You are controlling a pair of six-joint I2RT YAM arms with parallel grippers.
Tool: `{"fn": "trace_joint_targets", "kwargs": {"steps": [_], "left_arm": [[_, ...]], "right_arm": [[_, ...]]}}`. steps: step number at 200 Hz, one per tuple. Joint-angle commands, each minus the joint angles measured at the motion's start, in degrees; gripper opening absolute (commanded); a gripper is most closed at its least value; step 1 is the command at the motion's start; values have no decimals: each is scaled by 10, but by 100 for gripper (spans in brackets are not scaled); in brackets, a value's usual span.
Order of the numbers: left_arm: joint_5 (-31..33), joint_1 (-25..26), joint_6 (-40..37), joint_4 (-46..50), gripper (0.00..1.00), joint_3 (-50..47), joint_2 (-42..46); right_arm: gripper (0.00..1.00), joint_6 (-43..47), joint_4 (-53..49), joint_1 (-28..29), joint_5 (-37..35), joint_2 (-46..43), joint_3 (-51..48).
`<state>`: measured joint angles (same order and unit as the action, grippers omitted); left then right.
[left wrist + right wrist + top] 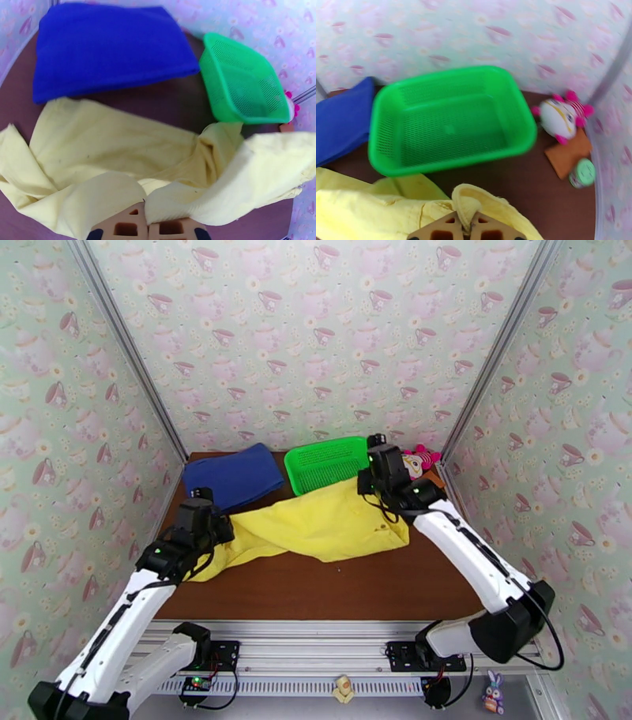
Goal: Fold and stack the trousers
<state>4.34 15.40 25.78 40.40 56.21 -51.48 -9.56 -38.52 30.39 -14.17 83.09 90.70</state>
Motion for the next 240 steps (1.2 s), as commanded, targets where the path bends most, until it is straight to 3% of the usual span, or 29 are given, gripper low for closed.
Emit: {"fn": "trace_joint_targets", "kwargs": {"steps": [1,14,39,54,66,83,105,135,181,240], "left_arm": [[-48,3,-26,45,0,23,72],[-76,20,-22,95,0,-3,112],[-106,107,30,119,0,-109,162],[-36,259,83,116,0,-111,142],[49,366,125,132,0,-95,100],[140,444,165,157,2,-82,42],[116,458,182,113,2,-124,-5],[108,476,189,44,0,-194,5],[74,489,171,-15,0,-259,68],[0,503,148,-66,3,-307,167]], "right_arm": [[0,53,45,-1,105,-84,0],[0,28,52,-1,65,-147,-77],[0,-68,-51,-9,-157,-261,-255],[0,-154,-121,-25,-226,-294,-339],[0,-217,-141,-26,-226,-313,-398],[0,-307,-161,-25,-196,-374,-453],[0,-398,-176,-23,-168,-456,-517],[0,-453,-176,-21,-151,-555,-575],[0,-493,-209,-6,-171,-529,-561],[0,-547,-308,8,-207,-708,-497]]}}
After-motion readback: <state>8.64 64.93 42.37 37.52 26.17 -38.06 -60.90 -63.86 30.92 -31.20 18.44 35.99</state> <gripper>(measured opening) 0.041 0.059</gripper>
